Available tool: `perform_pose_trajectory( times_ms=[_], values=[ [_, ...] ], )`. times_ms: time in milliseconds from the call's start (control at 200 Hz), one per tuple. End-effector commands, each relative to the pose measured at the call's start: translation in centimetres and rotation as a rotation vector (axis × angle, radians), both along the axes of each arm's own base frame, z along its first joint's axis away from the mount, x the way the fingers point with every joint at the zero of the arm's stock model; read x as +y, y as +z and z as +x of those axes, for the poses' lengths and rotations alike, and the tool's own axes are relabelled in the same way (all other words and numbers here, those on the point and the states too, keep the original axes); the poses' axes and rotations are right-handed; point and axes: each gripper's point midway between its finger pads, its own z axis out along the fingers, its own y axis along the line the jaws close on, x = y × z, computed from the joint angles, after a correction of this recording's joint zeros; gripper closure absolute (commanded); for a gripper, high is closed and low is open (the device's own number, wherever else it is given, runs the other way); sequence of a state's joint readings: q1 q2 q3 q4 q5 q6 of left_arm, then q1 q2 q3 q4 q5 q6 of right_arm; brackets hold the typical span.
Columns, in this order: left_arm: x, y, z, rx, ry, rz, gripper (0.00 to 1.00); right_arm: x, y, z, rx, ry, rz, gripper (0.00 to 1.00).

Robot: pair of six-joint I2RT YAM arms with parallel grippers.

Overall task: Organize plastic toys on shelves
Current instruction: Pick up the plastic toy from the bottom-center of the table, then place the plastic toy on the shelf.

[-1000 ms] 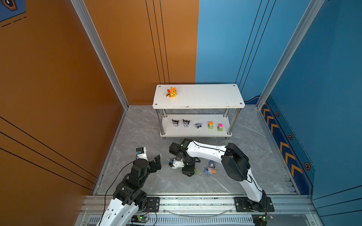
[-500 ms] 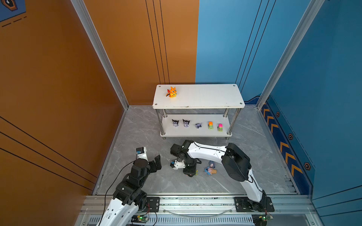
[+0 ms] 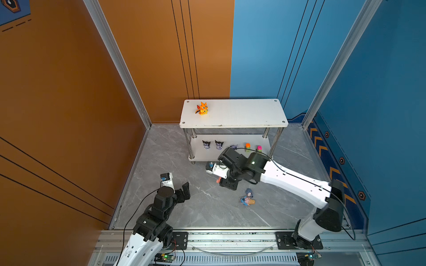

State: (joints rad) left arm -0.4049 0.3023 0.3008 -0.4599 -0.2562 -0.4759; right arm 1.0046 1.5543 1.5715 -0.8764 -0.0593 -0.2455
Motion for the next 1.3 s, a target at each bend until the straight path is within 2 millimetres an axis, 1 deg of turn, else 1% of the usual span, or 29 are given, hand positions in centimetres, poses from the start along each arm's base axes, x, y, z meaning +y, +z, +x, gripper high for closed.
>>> perform_pose_trajectory(
  times_ms=[0, 45, 120, 190, 335, 360, 370, 385, 486, 566, 581, 671, 771, 866, 966, 976, 991, 1291],
  values=[
    [-0.1, -0.5, 0.1, 0.004, -0.014, 0.005, 0.02, -0.2, 6.8, 2.2, -0.149, -0.128, 0.22, 0.73],
    [-0.2, -0.5, 0.1, 0.006, -0.015, 0.004, 0.02, -0.9, 9.6, 3.1, -0.218, -0.179, 0.292, 0.73],
    [-0.2, -0.5, 0.1, 0.007, -0.018, 0.004, 0.02, -2.0, 13.6, 4.5, -0.304, -0.253, 0.391, 0.73],
    [-0.3, -0.6, 0.1, 0.008, -0.021, 0.003, 0.02, -3.0, 16.2, 6.3, -0.36, -0.335, 0.449, 0.74],
    [-0.4, -0.6, 0.1, 0.009, -0.026, 0.002, 0.02, -4.4, 19.9, 10.7, -0.379, -0.513, 0.566, 0.74],
    [-0.4, -0.5, 0.1, 0.009, -0.026, 0.001, 0.02, -4.4, 19.8, 11.6, -0.377, -0.537, 0.574, 0.74],
    [-0.4, -0.5, 0.1, 0.008, -0.027, 0.001, 0.02, -4.5, 20.7, 11.8, -0.387, -0.544, 0.597, 0.74],
    [-0.4, -0.5, 0.1, 0.008, -0.026, 0.001, 0.02, -4.7, 21.3, 12.1, -0.393, -0.556, 0.614, 0.75],
    [-0.4, -0.4, 0.0, 0.004, -0.028, 0.0, 0.02, -5.0, 22.9, 14.8, -0.419, -0.623, 0.656, 0.75],
    [-0.4, -0.5, 0.0, 0.004, -0.029, 0.0, 0.02, -5.1, 23.3, 17.1, -0.432, -0.673, 0.661, 0.74],
    [-0.4, -0.5, 0.0, 0.004, -0.029, -0.001, 0.02, -5.0, 23.1, 17.6, -0.432, -0.684, 0.656, 0.74],
    [-0.4, -0.5, 0.0, 0.005, -0.031, -0.002, 0.02, -4.7, 23.3, 19.6, -0.442, -0.729, 0.682, 0.74],
    [-0.4, -0.5, 0.0, 0.003, -0.032, 0.0, 0.02, -4.5, 23.0, 21.6, -0.478, -0.778, 0.688, 0.74],
    [-0.5, -0.4, 0.1, 0.002, -0.035, -0.001, 0.02, -5.0, 22.5, 23.5, -0.512, -0.833, 0.686, 0.75],
    [-0.6, -0.5, 0.1, 0.002, -0.039, -0.002, 0.02, -4.3, 21.9, 24.5, -0.518, -0.844, 0.716, 0.75],
    [-0.6, -0.5, 0.1, 0.002, -0.039, -0.002, 0.02, -5.3, 21.9, 25.3, -0.528, -0.864, 0.716, 0.75],
    [-0.6, -0.5, 0.1, 0.003, -0.039, -0.002, 0.02, -5.5, 21.8, 25.7, -0.533, -0.871, 0.718, 0.74],
    [-0.6, -0.4, 0.1, -0.003, -0.04, -0.002, 0.02, -4.7, 20.4, 28.4, -0.569, -0.893, 0.737, 0.75]
  ],
)
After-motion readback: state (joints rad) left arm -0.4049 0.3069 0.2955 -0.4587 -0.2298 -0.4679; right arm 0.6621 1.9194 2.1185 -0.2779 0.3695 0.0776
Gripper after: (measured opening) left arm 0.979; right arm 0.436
